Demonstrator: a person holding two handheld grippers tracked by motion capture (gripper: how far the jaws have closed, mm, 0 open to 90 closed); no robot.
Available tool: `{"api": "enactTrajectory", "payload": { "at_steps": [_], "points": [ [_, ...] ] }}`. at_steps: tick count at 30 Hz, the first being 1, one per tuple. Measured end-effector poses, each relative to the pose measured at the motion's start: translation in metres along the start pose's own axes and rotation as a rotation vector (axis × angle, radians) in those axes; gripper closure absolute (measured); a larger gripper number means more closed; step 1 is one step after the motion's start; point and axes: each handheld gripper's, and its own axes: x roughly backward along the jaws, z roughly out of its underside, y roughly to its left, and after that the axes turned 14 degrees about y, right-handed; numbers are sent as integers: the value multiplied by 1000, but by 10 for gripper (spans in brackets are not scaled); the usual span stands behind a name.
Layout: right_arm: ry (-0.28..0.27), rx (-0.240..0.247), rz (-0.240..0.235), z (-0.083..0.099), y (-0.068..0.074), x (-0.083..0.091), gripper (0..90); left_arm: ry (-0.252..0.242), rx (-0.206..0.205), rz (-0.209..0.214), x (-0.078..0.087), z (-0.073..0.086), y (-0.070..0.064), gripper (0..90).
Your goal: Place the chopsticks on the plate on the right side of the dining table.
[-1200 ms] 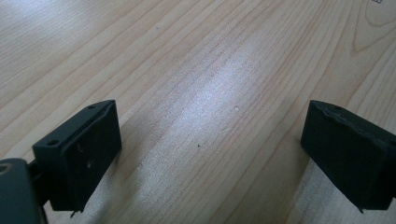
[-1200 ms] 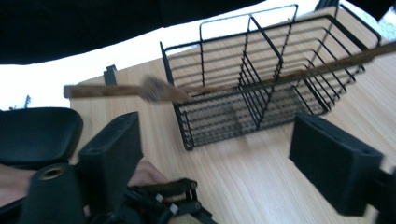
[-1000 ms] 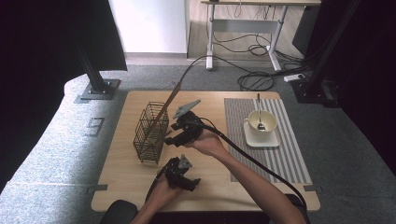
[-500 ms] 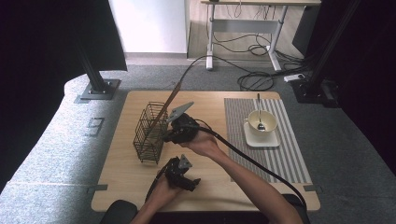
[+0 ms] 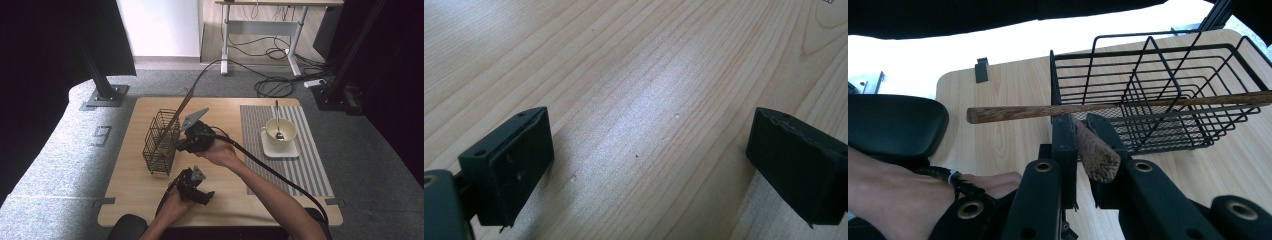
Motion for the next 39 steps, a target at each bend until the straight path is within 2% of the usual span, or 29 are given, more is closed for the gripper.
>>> {"api": "enactTrajectory", "payload": {
  "at_steps": [9, 21, 39],
  "points": [
    [-8, -7, 1, 3, -3, 14, 818, 0, 1, -1, 0, 0, 0, 47],
    [-17, -16, 5, 7, -6, 42, 819, -1, 3, -3, 0, 0, 0, 47],
    [-35, -33, 34, 14, -10, 79, 819, -2, 7, -4, 0, 0, -1, 47]
  ]
}}
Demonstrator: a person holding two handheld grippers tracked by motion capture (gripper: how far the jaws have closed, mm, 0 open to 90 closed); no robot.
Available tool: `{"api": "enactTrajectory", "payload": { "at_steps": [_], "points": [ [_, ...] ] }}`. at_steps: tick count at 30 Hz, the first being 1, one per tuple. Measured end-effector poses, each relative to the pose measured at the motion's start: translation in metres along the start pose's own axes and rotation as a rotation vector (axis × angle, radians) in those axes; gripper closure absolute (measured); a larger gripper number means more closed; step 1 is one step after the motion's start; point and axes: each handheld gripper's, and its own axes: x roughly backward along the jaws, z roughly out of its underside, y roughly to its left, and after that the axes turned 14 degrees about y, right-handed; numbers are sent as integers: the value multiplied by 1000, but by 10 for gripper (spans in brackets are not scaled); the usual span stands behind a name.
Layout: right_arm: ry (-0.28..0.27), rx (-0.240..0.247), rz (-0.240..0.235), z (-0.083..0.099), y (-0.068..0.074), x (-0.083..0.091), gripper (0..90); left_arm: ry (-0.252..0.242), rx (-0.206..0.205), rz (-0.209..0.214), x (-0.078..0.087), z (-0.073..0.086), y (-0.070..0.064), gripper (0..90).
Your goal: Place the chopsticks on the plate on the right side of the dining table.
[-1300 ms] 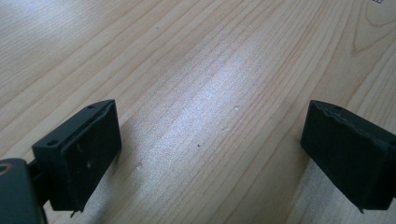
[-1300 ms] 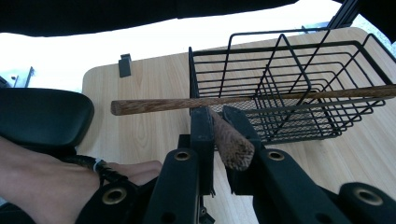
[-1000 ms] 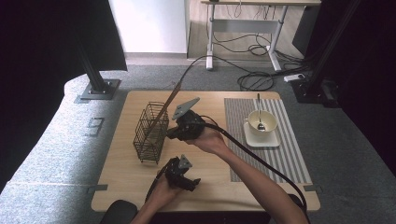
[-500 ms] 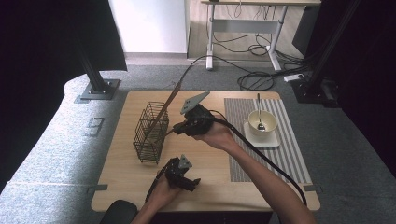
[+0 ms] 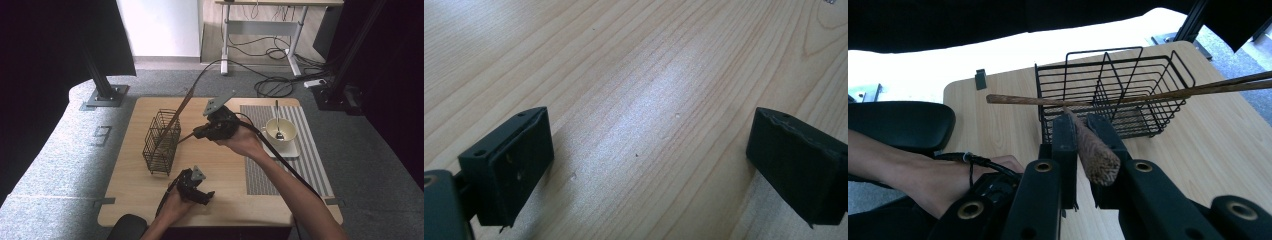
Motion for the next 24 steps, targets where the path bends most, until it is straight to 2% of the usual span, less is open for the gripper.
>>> {"api": "enactTrajectory", "payload": {
  "at_steps": [18, 24],
  "points": [
    [-56, -39, 30, 13, -6, 39, 820, -1, 3, 0, 0, 0, 0, 47],
    [-60, -46, 47, 20, -7, 51, 820, -1, 1, 0, 0, 0, 0, 48]
  ]
}}
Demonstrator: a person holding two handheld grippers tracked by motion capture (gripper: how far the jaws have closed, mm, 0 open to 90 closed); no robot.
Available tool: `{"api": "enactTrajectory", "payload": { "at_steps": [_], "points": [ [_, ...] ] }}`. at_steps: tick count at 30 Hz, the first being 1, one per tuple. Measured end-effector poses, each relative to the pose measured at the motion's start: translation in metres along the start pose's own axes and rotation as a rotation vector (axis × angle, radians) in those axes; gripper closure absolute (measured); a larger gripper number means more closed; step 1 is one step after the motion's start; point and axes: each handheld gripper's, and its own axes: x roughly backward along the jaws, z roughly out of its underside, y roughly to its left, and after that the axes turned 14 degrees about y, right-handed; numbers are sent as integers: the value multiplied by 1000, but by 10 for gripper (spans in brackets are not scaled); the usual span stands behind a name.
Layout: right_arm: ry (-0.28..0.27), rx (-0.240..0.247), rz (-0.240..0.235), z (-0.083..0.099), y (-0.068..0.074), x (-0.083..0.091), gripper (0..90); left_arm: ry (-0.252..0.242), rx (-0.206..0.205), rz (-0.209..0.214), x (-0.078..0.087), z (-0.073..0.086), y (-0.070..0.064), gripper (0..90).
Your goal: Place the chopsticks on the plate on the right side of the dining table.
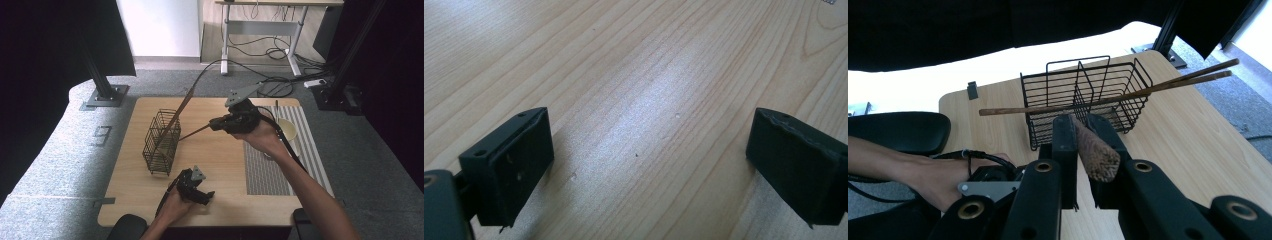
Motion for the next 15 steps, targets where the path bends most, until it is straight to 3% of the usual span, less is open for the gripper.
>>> {"api": "enactTrajectory", "payload": {
  "at_steps": [6, 15],
  "points": [
    [-3, -9, 15, 8, 0, 10, 820, -2, 3, 3, 0, 1, 0, 55],
    [-7, -31, 29, 29, -2, 19, 821, 12, 40, 21, 4, 1, 3, 75]
  ]
}}
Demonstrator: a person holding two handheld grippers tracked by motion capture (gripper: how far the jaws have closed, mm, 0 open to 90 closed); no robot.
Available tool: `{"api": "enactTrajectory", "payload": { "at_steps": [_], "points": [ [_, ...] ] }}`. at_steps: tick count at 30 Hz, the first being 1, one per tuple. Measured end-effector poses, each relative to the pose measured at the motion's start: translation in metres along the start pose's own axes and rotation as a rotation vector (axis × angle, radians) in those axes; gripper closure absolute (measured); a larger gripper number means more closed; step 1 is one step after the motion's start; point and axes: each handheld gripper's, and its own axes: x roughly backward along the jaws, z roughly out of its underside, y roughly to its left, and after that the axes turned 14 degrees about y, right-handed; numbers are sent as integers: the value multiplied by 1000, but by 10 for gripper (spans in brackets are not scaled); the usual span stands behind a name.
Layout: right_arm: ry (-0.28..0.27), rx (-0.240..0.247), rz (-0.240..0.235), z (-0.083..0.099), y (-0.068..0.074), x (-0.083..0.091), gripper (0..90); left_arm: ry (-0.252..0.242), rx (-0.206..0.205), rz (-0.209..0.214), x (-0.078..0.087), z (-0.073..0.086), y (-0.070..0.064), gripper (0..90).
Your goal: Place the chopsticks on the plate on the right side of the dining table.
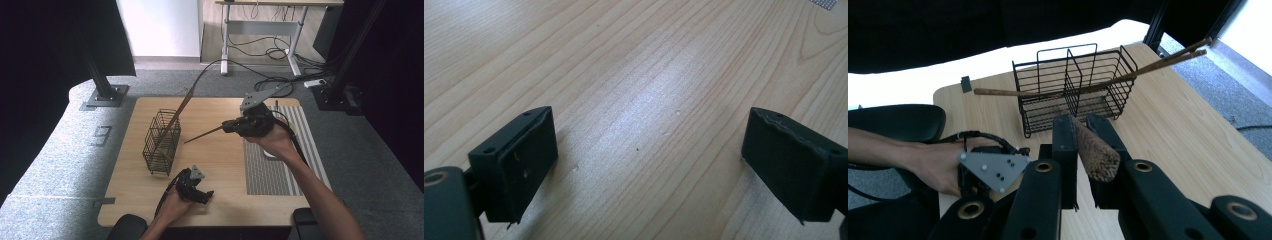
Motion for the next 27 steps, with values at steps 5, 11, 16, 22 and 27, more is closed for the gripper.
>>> {"api": "enactTrajectory", "payload": {
  "at_steps": [5, 11, 16, 22, 27],
  "points": [
    [7, -7, 9, 13, -1, 1, 820, 0, 17, 15, 5, 1, 6, 61],
    [17, -7, 14, 26, 0, 1, 821, -27, 21, 13, 14, 1, 13, 35],
    [19, -7, 9, 39, 1, -2, 821, -53, 13, 9, 24, 4, 22, 71],
    [31, -9, 4, 56, 3, -6, 821, -89, -13, 0, 32, 7, 28, 152],
    [38, -2, -7, 67, 7, -12, 821, -109, -44, -12, 36, 8, 27, 202]
  ]
}}
